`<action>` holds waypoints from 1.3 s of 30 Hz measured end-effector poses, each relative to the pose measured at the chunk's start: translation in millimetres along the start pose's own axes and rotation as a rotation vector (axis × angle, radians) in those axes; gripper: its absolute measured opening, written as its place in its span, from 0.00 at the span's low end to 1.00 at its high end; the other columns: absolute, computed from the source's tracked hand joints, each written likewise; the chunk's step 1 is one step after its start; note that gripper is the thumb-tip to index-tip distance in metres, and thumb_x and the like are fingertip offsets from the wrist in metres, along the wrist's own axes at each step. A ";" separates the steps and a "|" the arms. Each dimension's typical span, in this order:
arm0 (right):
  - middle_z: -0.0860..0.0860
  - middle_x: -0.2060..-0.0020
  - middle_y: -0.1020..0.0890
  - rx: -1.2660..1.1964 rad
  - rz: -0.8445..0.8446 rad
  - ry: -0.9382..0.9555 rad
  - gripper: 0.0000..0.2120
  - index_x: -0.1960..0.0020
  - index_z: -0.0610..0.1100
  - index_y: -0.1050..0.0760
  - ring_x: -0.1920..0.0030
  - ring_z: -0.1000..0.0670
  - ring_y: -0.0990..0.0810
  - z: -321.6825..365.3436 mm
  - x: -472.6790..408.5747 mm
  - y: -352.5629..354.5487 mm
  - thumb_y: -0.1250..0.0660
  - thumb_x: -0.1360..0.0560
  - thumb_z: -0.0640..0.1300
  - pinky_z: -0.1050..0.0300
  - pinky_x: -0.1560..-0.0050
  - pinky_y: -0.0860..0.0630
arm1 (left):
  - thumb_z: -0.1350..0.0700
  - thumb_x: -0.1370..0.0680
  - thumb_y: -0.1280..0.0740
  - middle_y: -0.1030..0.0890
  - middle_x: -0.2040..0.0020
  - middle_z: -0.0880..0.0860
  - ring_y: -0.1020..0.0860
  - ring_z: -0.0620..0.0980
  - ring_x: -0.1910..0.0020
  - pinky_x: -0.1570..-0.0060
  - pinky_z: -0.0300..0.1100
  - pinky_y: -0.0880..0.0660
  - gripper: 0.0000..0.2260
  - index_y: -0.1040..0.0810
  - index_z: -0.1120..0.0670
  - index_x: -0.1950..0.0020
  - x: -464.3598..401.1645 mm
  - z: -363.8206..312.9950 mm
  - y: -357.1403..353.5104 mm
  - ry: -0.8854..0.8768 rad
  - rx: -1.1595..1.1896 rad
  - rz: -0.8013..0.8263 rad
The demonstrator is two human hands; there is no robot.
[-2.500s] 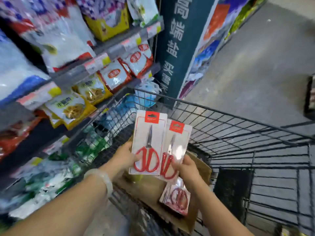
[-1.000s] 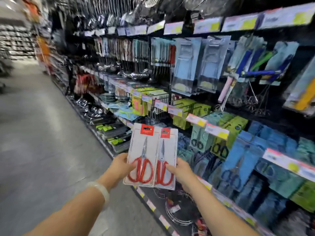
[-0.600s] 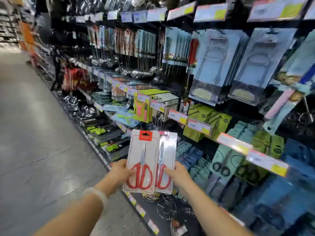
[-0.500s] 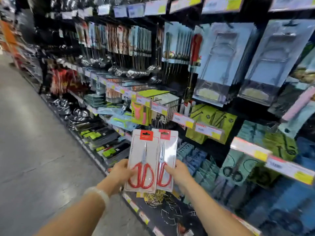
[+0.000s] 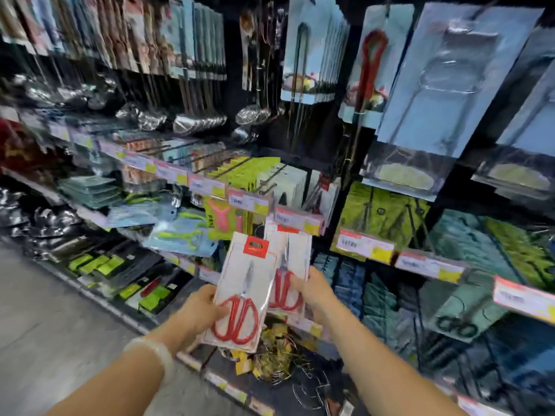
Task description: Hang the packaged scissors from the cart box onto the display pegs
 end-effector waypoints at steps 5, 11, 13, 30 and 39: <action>0.45 0.46 0.19 0.007 -0.098 -0.049 0.12 0.41 0.42 0.26 0.46 0.44 0.21 1.1 -31.6 8.3 0.36 0.23 0.42 0.49 0.44 0.25 | 0.68 0.24 0.35 0.19 0.55 0.57 0.20 0.54 0.58 0.50 0.49 0.22 0.09 0.26 0.59 0.47 -22.7 -7.4 -5.1 -0.004 0.062 0.072; 0.44 0.50 0.18 -0.102 -0.051 -0.099 0.08 0.45 0.42 0.25 0.48 0.44 0.19 -21.8 -38.4 -4.5 0.39 0.22 0.41 0.45 0.41 0.24 | 0.67 0.24 0.34 0.19 0.53 0.56 0.20 0.53 0.55 0.54 0.45 0.22 0.10 0.28 0.60 0.44 -42.4 -15.4 0.6 0.004 0.028 0.109; 0.47 0.46 0.18 -0.151 -0.028 -0.118 0.13 0.39 0.43 0.27 0.45 0.46 0.20 -28.6 -44.1 -5.4 0.37 0.22 0.44 0.43 0.38 0.25 | 0.68 0.24 0.35 0.19 0.51 0.57 0.20 0.53 0.55 0.58 0.42 0.22 0.11 0.28 0.59 0.44 -47.4 -16.4 0.9 0.014 0.029 0.124; 0.55 0.53 0.21 -0.079 0.183 -0.068 0.12 0.40 0.45 0.29 0.58 0.61 0.22 -11.7 -17.6 5.9 0.36 0.23 0.44 0.69 0.63 0.23 | 0.67 0.26 0.32 0.16 0.52 0.58 0.17 0.58 0.52 0.47 0.56 0.21 0.09 0.22 0.57 0.49 -74.8 -26.0 -65.6 -0.006 0.079 0.157; 0.46 0.44 0.21 -0.042 -0.045 0.159 0.15 0.36 0.42 0.29 0.45 0.48 0.21 15.8 -32.1 30.7 0.36 0.23 0.37 0.67 0.57 0.20 | 0.61 0.27 0.29 0.16 0.58 0.56 0.17 0.55 0.58 0.53 0.52 0.19 0.09 0.21 0.46 0.56 -83.1 -59.7 -73.6 -0.212 0.060 0.077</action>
Point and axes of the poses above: each hand's wrist, its own x-axis away from the middle knuckle, its own y-axis out of the back of the hand, z = x × y, the point moved 6 cm from there along -x, towards the middle knuckle
